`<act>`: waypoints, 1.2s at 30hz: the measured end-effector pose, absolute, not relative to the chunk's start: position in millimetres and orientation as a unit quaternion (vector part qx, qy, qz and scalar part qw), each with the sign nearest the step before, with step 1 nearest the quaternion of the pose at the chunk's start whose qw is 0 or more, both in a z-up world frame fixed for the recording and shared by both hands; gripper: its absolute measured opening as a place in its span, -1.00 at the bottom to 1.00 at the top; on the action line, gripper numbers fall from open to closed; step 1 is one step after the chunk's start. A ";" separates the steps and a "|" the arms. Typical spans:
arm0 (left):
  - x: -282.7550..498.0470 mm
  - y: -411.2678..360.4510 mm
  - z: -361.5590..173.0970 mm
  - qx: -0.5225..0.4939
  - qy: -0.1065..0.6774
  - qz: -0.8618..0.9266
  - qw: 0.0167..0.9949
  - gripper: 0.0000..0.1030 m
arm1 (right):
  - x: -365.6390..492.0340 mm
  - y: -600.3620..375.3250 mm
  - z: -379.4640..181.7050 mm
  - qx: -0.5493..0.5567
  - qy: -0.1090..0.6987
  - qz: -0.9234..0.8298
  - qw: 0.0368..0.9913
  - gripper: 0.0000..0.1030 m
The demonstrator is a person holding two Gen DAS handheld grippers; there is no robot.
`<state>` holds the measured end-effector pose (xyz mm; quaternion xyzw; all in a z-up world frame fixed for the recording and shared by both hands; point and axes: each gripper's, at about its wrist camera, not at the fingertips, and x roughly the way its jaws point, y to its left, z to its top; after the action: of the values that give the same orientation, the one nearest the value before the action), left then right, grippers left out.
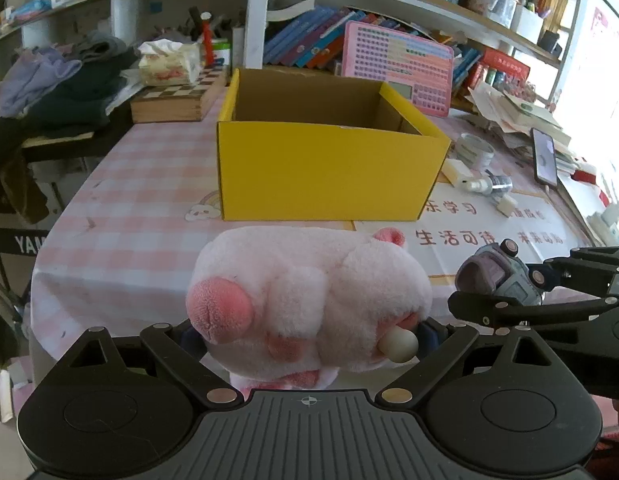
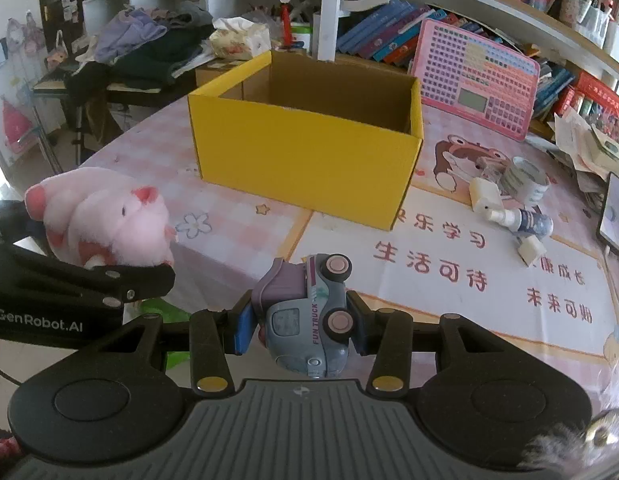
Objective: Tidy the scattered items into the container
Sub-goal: 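Lift the pig and car and carry both toward the yellow box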
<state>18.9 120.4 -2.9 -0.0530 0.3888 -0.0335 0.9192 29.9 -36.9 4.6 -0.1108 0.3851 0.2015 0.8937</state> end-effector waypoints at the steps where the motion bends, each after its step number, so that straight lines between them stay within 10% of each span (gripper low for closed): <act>1: 19.1 121.6 -2.9 -0.053 0.389 -0.033 0.919 0.86 | 30.9 -36.1 4.7 -0.111 0.385 0.203 0.893 -0.16; 36: 128.7 121.8 45.8 0.016 0.309 -0.034 0.950 0.86 | 149.0 -27.1 51.1 -0.134 0.274 0.226 0.925 -0.16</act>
<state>128.7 121.8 45.8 0.0164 0.3095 -0.0341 0.9501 149.0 -27.1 51.1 -0.1338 0.2741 0.2263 0.9251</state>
